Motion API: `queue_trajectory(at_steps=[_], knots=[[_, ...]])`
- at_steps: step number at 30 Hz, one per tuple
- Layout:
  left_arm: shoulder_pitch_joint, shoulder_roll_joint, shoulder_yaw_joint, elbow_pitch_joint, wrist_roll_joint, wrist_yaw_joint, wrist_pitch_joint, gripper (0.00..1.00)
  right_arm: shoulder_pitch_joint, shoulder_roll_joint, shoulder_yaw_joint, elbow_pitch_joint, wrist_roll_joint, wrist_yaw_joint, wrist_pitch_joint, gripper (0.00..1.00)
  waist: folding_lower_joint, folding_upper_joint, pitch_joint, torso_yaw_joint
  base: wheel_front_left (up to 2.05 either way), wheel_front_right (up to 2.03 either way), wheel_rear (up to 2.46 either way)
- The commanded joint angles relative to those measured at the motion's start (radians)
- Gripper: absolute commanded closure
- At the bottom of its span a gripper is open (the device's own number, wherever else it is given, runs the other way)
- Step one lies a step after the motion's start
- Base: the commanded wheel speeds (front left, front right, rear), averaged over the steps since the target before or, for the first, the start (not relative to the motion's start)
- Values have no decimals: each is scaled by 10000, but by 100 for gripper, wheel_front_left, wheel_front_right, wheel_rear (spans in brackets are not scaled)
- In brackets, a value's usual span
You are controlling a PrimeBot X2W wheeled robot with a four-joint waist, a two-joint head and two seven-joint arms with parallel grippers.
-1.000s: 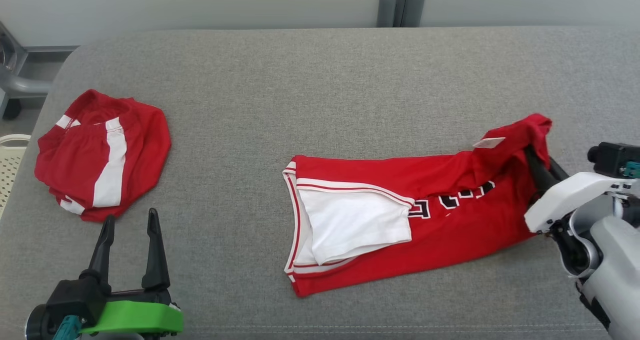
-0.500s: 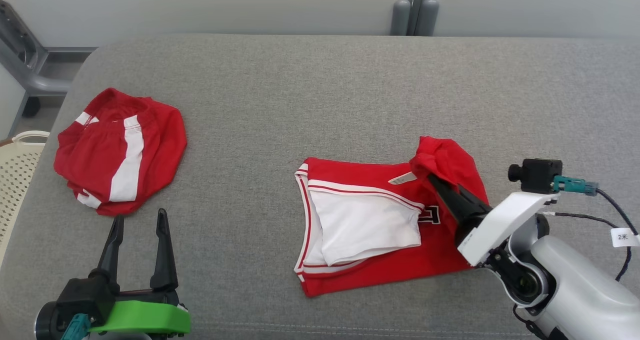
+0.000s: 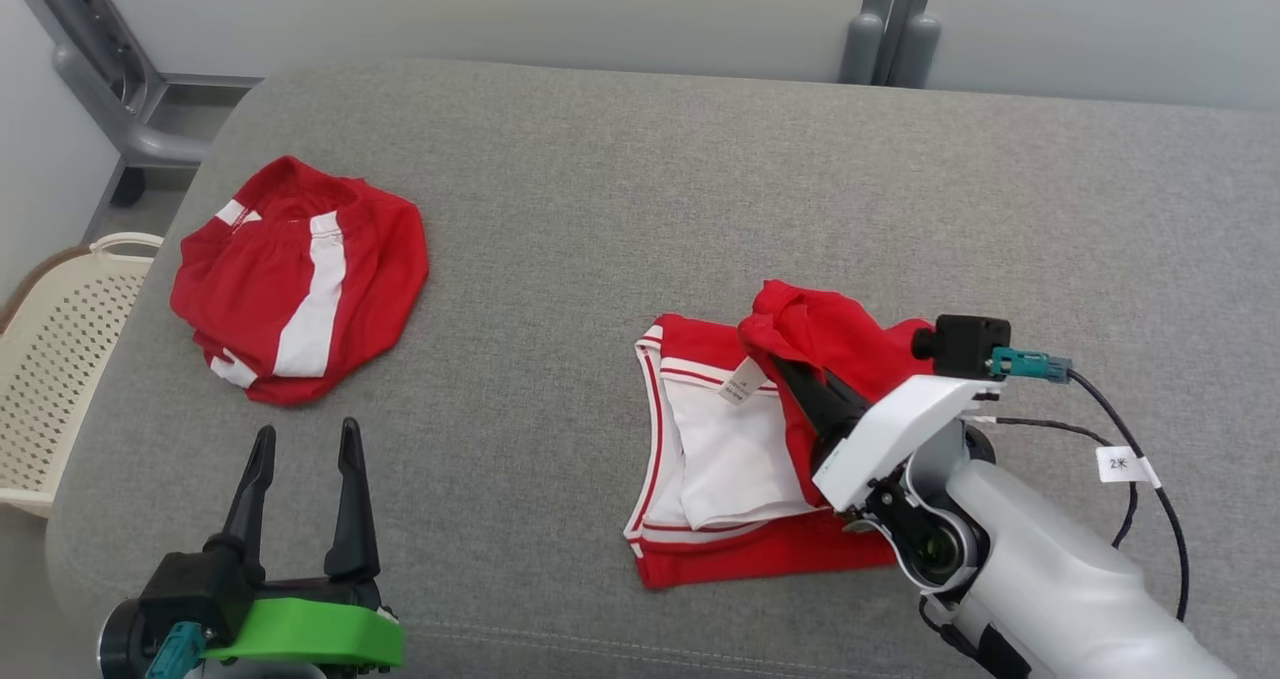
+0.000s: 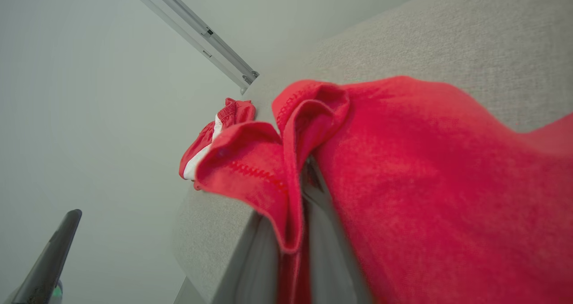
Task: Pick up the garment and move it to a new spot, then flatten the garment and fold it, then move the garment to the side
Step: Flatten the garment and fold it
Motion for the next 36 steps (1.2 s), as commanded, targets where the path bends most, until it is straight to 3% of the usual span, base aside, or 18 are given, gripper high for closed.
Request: queue_trajectory(at_steps=[1,9,17,18,19,20,21,25,30,36], knots=[[-143,9,-17,32,-72,5,-31,0,-164,140,33,269,-58,3,-87,100,0,0,1,98,0,0,0],[-280,9,-318,191,-188,76,-31,0,-790,1180,107,2265,-105,3,-224,100,0,0,60,459,0,0,0],[-349,9,-510,253,-271,117,-31,0,-1100,1611,301,3245,37,3,-518,100,0,0,112,673,0,0,0],[-341,9,-510,274,-277,114,-31,0,-1125,1635,330,3303,48,3,-539,96,0,0,119,681,0,0,0],[-351,9,-511,289,-267,109,-33,0,-1167,1649,359,3321,59,3,-602,62,0,0,126,685,0,0,0],[-370,9,-507,301,-267,106,-31,0,-1192,1662,397,3339,78,3,-641,14,0,0,129,684,0,0,0],[-386,9,-501,312,-272,104,-33,0,-1195,1672,474,3340,76,3,-651,0,0,0,129,677,0,0,0],[-370,9,-429,355,-250,90,-33,0,-1233,1543,663,2967,64,3,-889,0,0,0,96,605,0,0,0],[-279,9,-370,311,-201,73,-31,0,-1131,892,863,2067,-553,3,-1263,0,0,0,65,471,0,0,0],[-187,8,-247,211,-155,61,-33,0,-422,19,-604,898,-1985,3,-1326,0,0,0,63,300,0,0,0]])
